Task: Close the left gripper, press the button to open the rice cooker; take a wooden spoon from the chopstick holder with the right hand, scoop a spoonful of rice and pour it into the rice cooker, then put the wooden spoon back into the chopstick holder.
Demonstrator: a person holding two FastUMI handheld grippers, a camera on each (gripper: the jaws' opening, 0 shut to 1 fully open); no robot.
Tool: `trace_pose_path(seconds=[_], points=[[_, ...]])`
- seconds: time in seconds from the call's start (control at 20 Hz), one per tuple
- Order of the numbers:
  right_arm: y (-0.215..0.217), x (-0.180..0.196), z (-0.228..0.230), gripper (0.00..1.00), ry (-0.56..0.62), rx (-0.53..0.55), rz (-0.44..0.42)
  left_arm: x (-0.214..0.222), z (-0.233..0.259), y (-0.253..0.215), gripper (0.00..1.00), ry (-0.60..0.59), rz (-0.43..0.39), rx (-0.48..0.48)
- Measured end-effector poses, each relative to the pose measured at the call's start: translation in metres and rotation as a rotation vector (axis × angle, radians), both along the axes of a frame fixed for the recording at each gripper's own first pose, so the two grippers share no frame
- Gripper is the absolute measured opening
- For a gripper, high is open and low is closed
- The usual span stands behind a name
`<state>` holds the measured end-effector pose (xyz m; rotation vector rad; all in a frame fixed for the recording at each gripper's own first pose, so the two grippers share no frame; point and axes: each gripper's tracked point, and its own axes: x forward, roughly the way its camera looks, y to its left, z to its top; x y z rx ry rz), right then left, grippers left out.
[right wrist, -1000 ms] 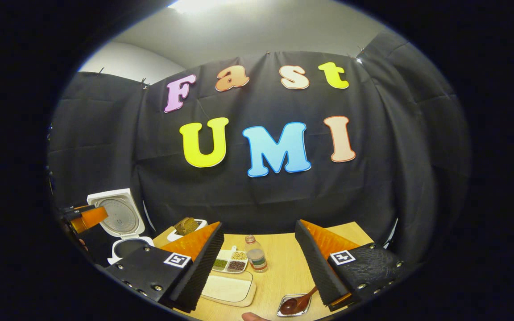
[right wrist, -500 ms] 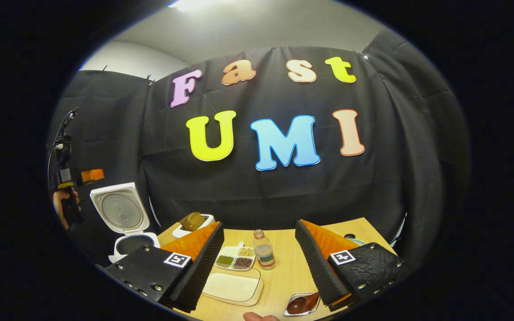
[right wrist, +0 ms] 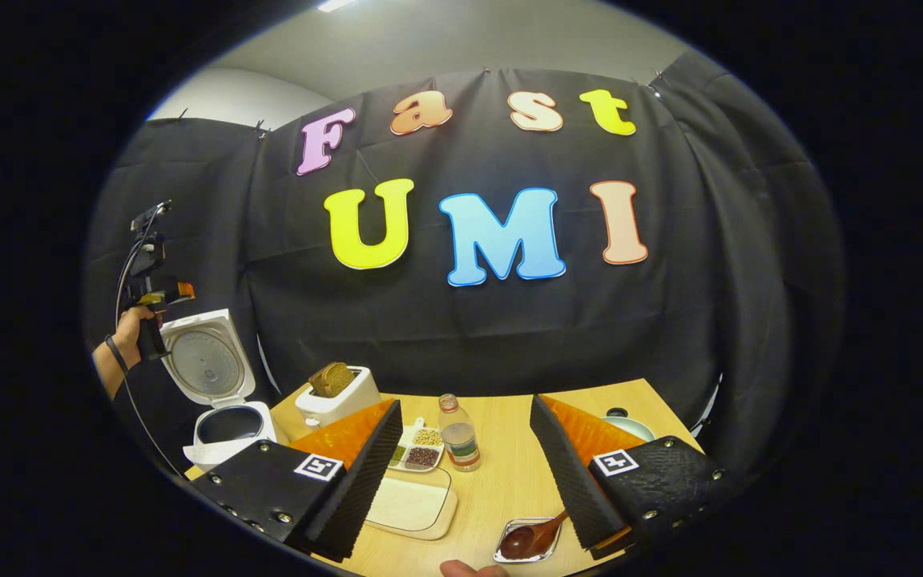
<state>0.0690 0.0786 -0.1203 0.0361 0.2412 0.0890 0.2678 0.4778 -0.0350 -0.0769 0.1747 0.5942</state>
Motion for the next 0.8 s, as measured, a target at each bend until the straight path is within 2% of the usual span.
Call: trace_pose_path(seconds=[0.15,0.2,0.3,0.35,0.4,0.45,0.5,0.55,0.8], points=[[-0.005,0.004,0.003,0.98,0.001,0.008,-0.018,0.020,-0.015,0.016,1.00,0.038,0.023,0.000],[-0.005,0.005,0.005,0.98,0.000,0.010,-0.019,0.024,-0.022,0.016,0.95,0.054,0.020,-0.009],[-0.005,0.007,0.008,0.98,-0.006,0.002,-0.020,0.027,-0.042,0.019,0.95,0.117,0.030,-0.031],[-0.005,0.007,0.008,0.98,-0.007,0.000,-0.017,0.028,-0.039,0.023,0.95,0.118,0.033,0.020],[-0.004,0.008,0.009,0.98,-0.006,-0.002,-0.015,0.028,-0.044,0.020,0.94,0.138,0.040,0.024],[-0.002,0.009,0.010,0.98,-0.008,-0.002,-0.010,0.028,-0.044,0.021,0.99,0.130,0.049,0.036],[0.000,0.010,0.009,0.98,-0.007,-0.004,-0.007,0.027,-0.043,0.018,0.97,0.123,0.058,0.026],[0.001,0.010,0.009,0.98,-0.007,-0.003,-0.002,0.026,-0.043,0.018,1.00,0.125,0.060,0.023],[0.019,0.011,0.014,0.98,-0.012,-0.013,0.047,0.021,-0.039,0.008,0.97,0.114,0.022,0.028]])
